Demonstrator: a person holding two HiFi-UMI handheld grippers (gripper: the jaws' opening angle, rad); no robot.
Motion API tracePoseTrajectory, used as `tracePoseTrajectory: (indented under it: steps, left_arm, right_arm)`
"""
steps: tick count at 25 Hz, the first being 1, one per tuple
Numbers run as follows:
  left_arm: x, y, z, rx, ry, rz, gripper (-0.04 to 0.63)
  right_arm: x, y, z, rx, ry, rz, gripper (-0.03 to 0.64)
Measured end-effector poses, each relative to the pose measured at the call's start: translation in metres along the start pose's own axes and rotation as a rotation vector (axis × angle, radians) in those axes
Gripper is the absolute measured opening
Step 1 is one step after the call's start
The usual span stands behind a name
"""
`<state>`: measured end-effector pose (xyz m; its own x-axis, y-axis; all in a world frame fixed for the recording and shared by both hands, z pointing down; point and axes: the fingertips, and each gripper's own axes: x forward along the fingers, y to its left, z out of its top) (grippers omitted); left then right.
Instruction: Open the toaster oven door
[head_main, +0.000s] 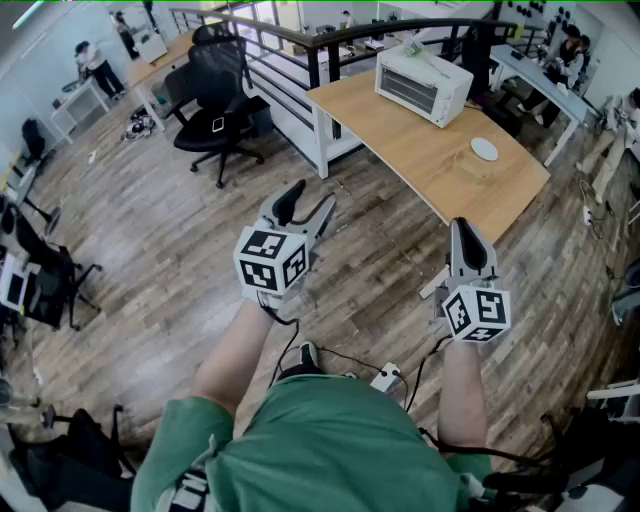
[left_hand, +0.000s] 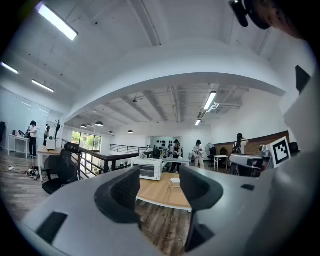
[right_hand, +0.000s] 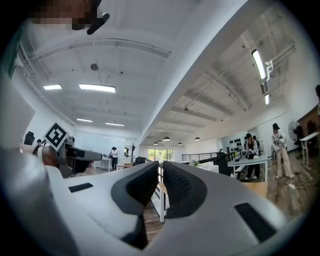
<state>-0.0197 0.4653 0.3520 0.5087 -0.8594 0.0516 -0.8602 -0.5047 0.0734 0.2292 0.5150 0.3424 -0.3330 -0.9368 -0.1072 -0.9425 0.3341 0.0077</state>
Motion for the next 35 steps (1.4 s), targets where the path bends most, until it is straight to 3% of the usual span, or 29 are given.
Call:
tracePoseTrajectory:
  steps: [8, 14, 23, 35]
  left_arm:
    - [0.001, -0.002, 0.001, 0.000, 0.001, 0.007, 0.258]
    - [0.005, 0.025, -0.011, -0.010, 0.015, 0.035, 0.258]
    - [0.078, 0.106, -0.020, -0.058, 0.010, 0.036, 0.258]
    - [0.183, 0.276, -0.006, -0.103, -0.002, 0.020, 0.258]
  right_arm:
    - [0.000, -0.005, 0.000, 0.001, 0.002, 0.002, 0.044]
    - [0.021, -0.009, -0.009, -0.004, -0.006, -0.014, 0.046]
    - [0.116, -0.018, -0.027, -0.064, 0.036, -0.046, 0.046]
    - [0.297, -0.017, -0.036, -0.067, 0.068, -0.146, 0.046]
